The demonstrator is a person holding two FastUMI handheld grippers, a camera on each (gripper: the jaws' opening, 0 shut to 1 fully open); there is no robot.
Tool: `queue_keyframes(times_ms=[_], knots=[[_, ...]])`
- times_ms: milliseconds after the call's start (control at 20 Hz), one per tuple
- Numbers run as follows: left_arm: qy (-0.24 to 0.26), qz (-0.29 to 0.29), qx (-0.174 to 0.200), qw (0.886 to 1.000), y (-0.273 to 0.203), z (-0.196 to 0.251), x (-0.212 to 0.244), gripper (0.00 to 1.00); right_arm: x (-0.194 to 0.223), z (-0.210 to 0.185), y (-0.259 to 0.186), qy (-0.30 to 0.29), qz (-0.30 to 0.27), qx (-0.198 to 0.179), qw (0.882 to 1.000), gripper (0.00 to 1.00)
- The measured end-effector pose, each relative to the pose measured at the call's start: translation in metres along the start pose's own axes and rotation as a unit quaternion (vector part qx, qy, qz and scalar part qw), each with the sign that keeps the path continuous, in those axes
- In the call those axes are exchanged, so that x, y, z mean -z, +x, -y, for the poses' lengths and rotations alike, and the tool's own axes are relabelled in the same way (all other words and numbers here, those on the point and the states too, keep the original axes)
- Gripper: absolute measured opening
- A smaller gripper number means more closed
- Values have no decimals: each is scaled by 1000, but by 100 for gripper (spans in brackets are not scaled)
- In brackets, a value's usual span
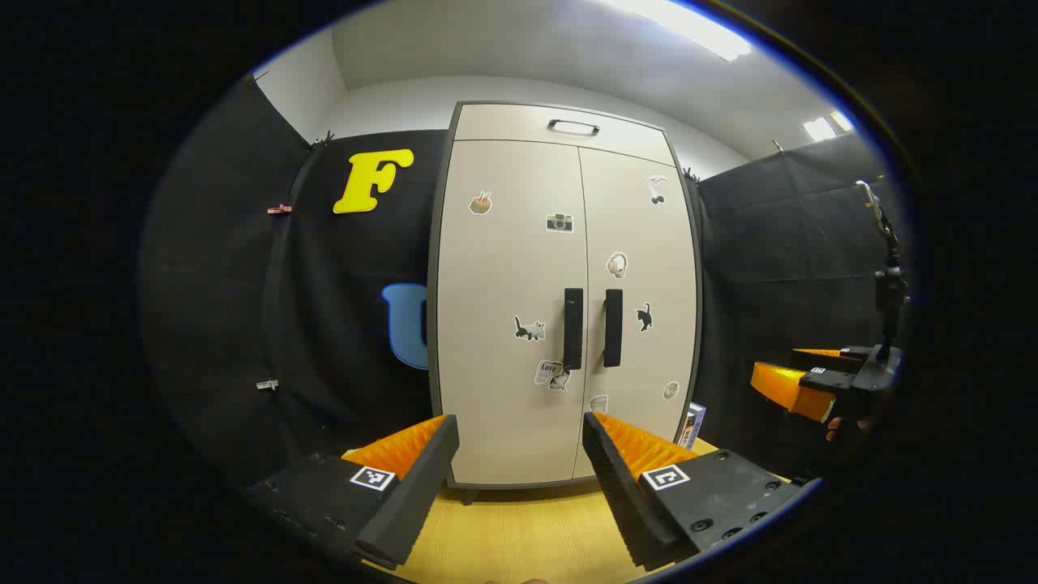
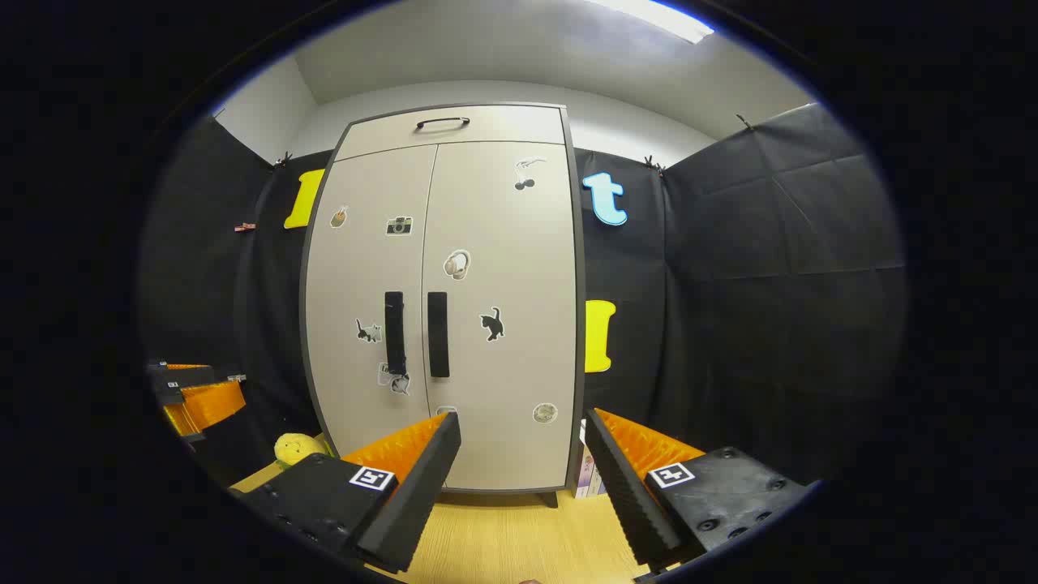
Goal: Open the right door of the double-door shoe cabinet with the right hand, and open the left door with the left hand.
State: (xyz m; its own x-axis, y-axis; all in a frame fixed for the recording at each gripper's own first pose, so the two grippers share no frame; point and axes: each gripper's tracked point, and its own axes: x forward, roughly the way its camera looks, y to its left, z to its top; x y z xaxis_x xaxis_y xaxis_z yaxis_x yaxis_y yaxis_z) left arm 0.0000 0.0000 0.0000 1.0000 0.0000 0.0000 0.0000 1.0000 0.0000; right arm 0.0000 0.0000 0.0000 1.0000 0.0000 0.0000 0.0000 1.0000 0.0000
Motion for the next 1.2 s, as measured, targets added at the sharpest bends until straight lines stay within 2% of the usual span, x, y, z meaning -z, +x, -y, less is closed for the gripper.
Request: queue_keyframes(times_ms=[800,1200], knots=[[-3,-14,5,1000,2,-4,17,95,6,-13,6,0,-17,-4,1000,98],[-3,-25,-3,1000,13,-11,27,95,6,-22,27,-3,-25,-13,1000,98]])
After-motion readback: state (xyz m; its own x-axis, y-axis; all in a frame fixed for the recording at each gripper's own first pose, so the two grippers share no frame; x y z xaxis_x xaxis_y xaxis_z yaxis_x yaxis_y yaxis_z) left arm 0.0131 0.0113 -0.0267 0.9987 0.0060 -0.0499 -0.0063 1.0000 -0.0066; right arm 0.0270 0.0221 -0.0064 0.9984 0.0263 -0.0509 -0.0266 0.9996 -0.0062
